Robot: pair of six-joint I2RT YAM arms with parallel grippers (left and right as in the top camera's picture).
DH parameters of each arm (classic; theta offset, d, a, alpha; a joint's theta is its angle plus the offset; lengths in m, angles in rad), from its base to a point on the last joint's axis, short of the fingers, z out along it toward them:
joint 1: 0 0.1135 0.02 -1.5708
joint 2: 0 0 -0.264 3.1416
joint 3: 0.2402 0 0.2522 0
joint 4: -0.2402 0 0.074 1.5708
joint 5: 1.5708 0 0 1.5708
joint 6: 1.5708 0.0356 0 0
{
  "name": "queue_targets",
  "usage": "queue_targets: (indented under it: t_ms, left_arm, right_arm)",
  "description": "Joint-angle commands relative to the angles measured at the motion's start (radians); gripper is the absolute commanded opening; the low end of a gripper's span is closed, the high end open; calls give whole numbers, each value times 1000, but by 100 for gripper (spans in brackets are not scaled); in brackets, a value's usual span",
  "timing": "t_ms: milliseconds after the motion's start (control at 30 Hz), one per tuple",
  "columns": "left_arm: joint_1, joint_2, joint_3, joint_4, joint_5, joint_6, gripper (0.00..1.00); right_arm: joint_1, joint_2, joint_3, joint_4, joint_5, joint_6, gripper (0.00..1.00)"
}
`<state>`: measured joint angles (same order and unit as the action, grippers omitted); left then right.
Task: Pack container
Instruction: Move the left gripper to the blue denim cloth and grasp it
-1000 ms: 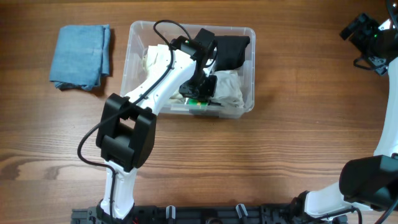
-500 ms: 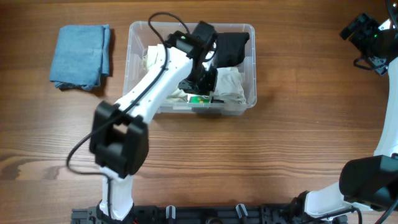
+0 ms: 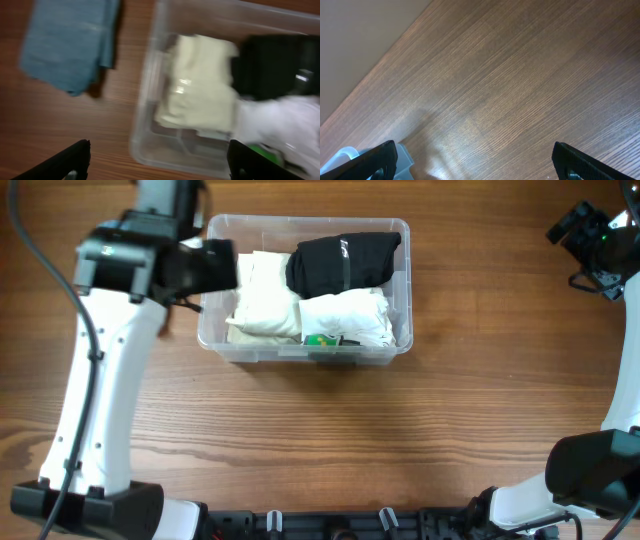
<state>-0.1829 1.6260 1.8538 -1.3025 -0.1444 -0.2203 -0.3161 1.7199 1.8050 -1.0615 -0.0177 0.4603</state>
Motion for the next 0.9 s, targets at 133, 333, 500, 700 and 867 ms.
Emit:
queue_targets:
  t_ms: [133,333,500,700,867]
  left_arm:
    - [241,135,8,83,-58,72,88]
    - [278,304,8,245,-60,139,88]
    - [277,455,8,369,-62,139,89]
    - [277,592,8,476,-64,138,86]
    - [275,658,8,519,-126,139,85]
  right_arm:
    - [2,6,-6,3,16,12,100]
    - [2,6,-6,3,16,11,100]
    - [2,6,-6,3,17,11,100]
    - [2,6,-6,3,17,12,100]
    - [2,6,-6,3,16,12,100]
